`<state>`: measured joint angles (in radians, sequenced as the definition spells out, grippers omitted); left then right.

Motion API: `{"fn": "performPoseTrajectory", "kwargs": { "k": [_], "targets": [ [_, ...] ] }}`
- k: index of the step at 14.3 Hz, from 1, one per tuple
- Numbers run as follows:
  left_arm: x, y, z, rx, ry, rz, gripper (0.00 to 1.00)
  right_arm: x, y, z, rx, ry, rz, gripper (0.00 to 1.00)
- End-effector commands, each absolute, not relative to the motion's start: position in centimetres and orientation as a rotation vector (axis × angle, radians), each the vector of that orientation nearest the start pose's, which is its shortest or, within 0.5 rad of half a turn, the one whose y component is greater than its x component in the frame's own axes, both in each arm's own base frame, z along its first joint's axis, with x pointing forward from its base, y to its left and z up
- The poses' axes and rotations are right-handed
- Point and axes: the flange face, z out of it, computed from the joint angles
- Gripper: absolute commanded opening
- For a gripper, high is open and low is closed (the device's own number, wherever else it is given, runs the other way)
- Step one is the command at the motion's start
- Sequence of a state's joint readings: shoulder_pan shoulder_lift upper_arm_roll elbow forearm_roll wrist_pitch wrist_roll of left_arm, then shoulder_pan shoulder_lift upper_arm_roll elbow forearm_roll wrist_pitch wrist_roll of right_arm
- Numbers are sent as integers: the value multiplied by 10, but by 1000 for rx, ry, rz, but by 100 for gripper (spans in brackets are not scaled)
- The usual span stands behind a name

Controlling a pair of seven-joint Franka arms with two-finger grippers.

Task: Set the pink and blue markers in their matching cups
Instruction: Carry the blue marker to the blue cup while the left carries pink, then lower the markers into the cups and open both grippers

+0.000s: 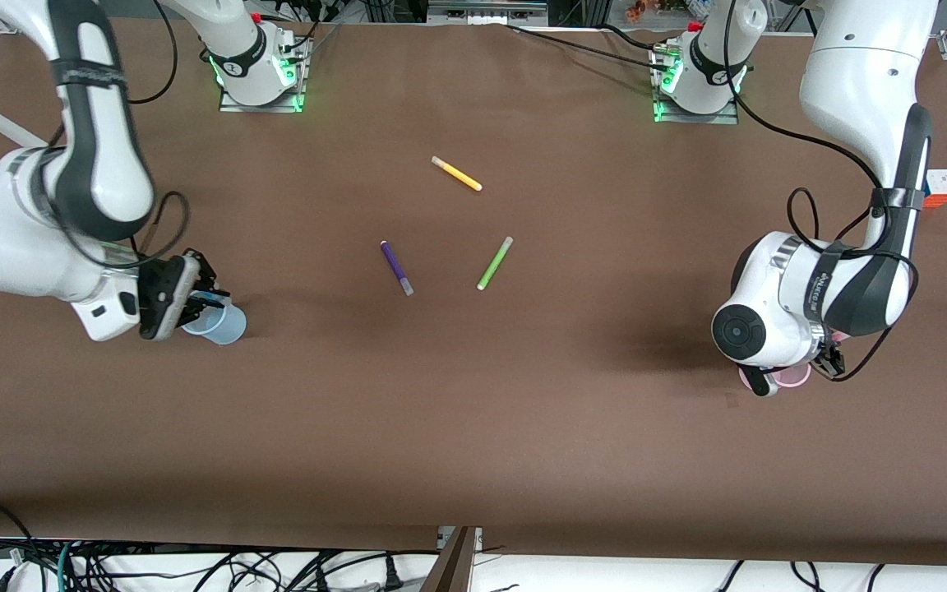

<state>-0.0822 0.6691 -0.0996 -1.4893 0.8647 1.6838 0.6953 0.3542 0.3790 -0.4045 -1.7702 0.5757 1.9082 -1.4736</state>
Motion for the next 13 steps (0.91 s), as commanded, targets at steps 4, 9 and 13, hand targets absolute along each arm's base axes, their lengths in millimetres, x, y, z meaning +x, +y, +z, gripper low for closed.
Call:
{"fn": "performPoseTrajectory", "kwargs": {
  "k": [4,9,13],
  "targets": [
    [685,-36,274,-1968,1342,784,0,622,-18,325,-2027,-1549,-342,3],
    [685,-40,281,-1970,1328,768,100,618,-39,297,-1854,-1550,-479,3],
    [685,-43,283,-1986,1317,752,100,617,-48,286,-1820,-1540,-515,3]
  ]
}}
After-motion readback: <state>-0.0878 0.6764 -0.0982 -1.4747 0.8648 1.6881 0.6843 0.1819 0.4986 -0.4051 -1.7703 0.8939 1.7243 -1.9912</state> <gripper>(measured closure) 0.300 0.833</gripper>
